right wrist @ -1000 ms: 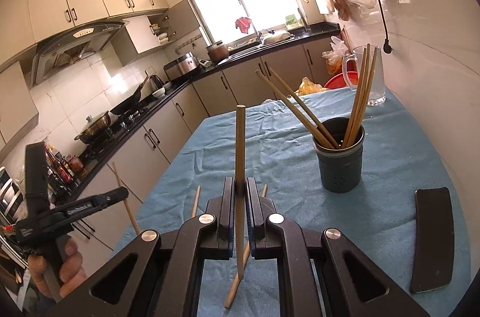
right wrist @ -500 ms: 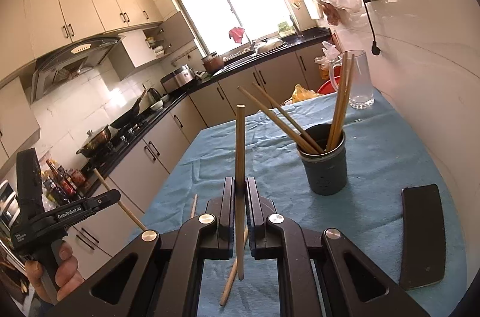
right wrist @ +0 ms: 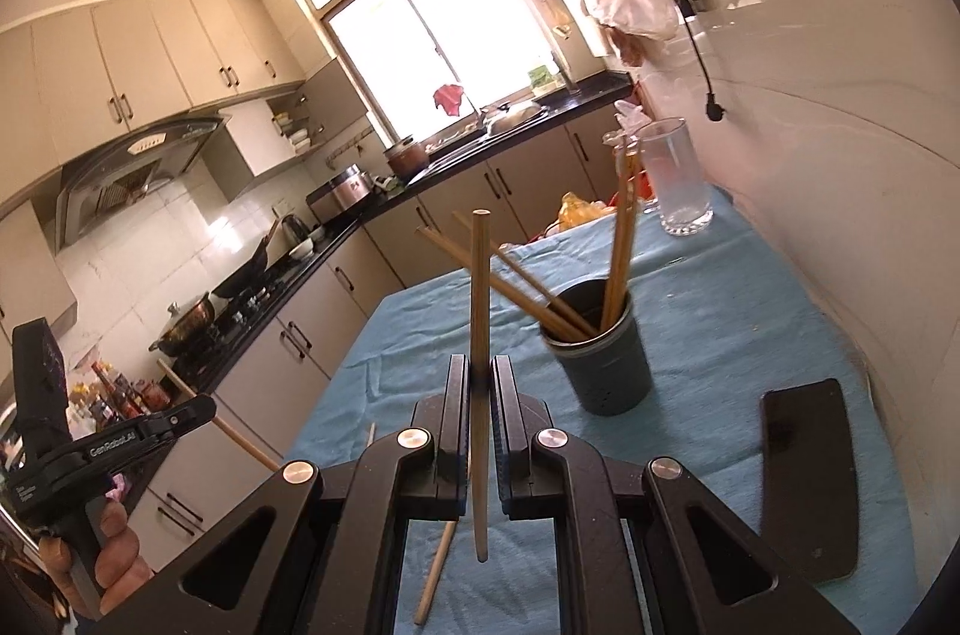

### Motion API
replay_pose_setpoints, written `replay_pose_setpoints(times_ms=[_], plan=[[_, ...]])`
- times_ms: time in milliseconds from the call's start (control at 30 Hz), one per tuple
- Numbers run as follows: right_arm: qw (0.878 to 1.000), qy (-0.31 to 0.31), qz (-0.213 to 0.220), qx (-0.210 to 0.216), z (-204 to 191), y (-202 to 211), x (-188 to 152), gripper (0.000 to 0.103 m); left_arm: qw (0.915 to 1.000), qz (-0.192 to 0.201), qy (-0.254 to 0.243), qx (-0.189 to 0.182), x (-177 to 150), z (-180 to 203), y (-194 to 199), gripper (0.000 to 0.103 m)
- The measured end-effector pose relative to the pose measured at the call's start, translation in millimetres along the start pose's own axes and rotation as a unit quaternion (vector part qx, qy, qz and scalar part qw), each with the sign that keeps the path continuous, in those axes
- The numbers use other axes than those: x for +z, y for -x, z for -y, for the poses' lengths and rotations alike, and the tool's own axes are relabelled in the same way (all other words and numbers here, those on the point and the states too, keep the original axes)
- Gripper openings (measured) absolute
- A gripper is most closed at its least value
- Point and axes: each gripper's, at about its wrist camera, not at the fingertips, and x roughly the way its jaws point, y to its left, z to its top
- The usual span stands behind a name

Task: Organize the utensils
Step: 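Lower the right tool's chopstick into the holder while the left tool lowers its own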

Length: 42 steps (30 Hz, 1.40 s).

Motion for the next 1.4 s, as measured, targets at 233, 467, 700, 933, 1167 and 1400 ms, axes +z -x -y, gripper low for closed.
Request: replay_pose_setpoints(times_ms=[233,467,700,933,1167,1400], plan=[[1.000,-0.014,0.017,-0.010,18,12,12,0.007,0.9995,0.001,-0.028,-0.014,9,28,1,0.006],[0.999,-0.014,0.035,-0.019,25,23,28,0.007,0.9976,0.003,-0.058,-0.037,20,61,0,0.006],[0.998,-0.008,0.058,-0.030,31,30,50,0.007,0.9954,0.010,-0.077,-0.056,41,93,-6,0.006],[0.996,-0.013,0.081,-0.043,38,29,80,0.007,0.9934,0.023,-0.084,-0.075,68,118,-17,0.006],[0.994,-0.012,0.097,-0.055,42,19,112,0.007,0.9908,0.041,-0.087,-0.095,98,142,-32,0.006],[0.993,-0.008,0.104,-0.063,43,-2,134,0.007,0.9905,0.044,-0.083,-0.101,120,157,-60,0.006]])
